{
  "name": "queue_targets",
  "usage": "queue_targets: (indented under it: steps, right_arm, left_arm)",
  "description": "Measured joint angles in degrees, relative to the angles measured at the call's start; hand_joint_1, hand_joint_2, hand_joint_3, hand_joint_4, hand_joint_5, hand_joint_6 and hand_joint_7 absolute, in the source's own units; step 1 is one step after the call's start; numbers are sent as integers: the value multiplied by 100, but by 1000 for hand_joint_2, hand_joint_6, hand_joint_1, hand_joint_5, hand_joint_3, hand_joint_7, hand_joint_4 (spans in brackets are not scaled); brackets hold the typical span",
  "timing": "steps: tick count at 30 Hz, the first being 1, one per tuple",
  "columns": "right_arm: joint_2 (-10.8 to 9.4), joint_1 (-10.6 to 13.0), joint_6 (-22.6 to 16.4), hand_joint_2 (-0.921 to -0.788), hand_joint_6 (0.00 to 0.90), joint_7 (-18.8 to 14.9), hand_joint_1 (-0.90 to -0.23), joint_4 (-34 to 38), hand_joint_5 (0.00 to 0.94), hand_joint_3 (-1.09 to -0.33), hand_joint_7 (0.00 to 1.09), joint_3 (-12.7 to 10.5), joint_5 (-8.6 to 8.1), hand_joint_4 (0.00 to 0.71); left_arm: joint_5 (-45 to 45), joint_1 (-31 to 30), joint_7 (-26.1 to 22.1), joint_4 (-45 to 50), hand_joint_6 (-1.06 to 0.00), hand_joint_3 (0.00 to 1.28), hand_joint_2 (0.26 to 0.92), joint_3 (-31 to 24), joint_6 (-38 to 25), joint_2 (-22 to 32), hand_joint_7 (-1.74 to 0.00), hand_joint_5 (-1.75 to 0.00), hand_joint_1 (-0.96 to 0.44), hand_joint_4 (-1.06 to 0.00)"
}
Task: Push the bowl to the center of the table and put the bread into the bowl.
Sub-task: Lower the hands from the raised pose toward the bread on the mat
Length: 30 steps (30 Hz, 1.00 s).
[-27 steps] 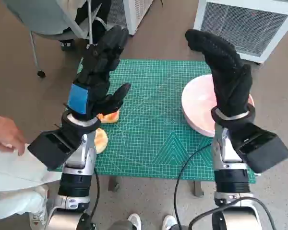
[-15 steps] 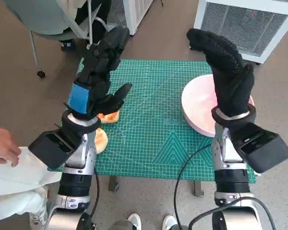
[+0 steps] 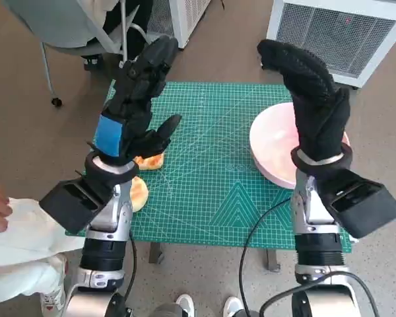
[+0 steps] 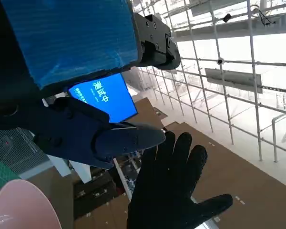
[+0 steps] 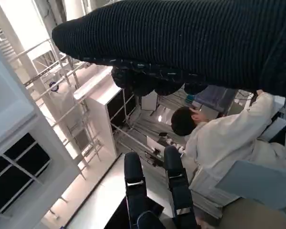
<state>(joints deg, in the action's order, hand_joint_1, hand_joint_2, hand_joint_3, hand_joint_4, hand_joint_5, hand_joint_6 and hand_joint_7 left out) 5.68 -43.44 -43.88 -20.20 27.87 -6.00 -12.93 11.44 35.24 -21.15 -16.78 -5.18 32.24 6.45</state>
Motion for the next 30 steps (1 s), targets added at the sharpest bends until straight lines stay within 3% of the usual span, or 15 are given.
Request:
queue_targets:
  steps: [5,12,22,30]
  right_arm:
    - [235,-12,-214,-921,-1,-114,-629,364,12,-754,727,-183,-49,330]
    - [713,-45,-537,-921,-1,-141,-591,1045,3,-797,712,-639,-138,313]
    - [1347,-83,-778,-921,-1,811,-576,2268,1,-821,700,-1298,129,310]
    - [1605,-116,-731,-921,-1,1393,-539,3242,3,-839,713,-1504,218,307]
  left_arm:
    - [1,0,-1,0,-198,387,921,3,2,-3,-374,-1,-354,-251]
    - [19,-7,-4,0,-197,374,921,-20,20,11,-378,-2,-365,-253]
    - [148,-44,-70,-140,-235,360,921,-100,145,11,-326,-1,-364,-258]
    - [219,-64,-63,-257,-248,359,921,-150,204,-13,-307,-1,-365,-260]
